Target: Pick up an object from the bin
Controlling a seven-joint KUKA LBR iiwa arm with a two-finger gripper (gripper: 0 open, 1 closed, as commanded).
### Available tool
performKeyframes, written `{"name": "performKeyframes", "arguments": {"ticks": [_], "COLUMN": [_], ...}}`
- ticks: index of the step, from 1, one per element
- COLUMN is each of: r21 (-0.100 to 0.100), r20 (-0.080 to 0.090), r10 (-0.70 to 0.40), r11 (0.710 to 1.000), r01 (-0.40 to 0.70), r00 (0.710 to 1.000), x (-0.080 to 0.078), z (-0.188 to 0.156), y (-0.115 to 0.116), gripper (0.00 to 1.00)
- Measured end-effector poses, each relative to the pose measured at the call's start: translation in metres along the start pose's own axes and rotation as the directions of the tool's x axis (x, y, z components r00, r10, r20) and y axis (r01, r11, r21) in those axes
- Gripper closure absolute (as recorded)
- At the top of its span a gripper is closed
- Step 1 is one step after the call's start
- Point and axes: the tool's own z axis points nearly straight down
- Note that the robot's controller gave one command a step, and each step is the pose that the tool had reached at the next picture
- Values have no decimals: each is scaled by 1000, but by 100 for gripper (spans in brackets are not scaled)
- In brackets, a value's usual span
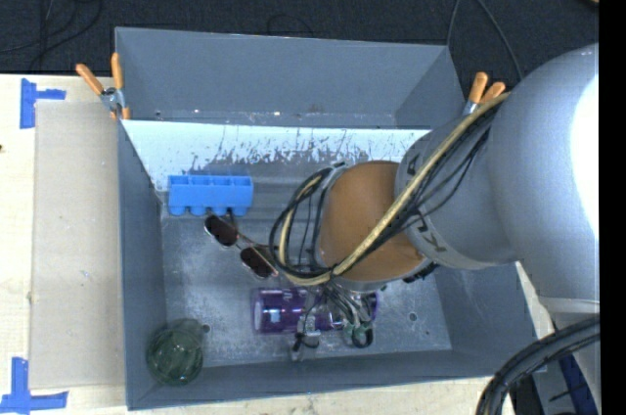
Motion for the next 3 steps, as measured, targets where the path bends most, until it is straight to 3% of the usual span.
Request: {"name": "performKeyframes", "arguments": {"ticks": [1, 3], "r21": [2, 2], "r20": [3, 1], "r10": [170, 187], "r11": [986, 982], "r01": [-170, -187], "r00": [986, 982], "x": [-1, -2], "z": [-1, 0], "y": [-16, -8], "gripper": [100, 100]}}
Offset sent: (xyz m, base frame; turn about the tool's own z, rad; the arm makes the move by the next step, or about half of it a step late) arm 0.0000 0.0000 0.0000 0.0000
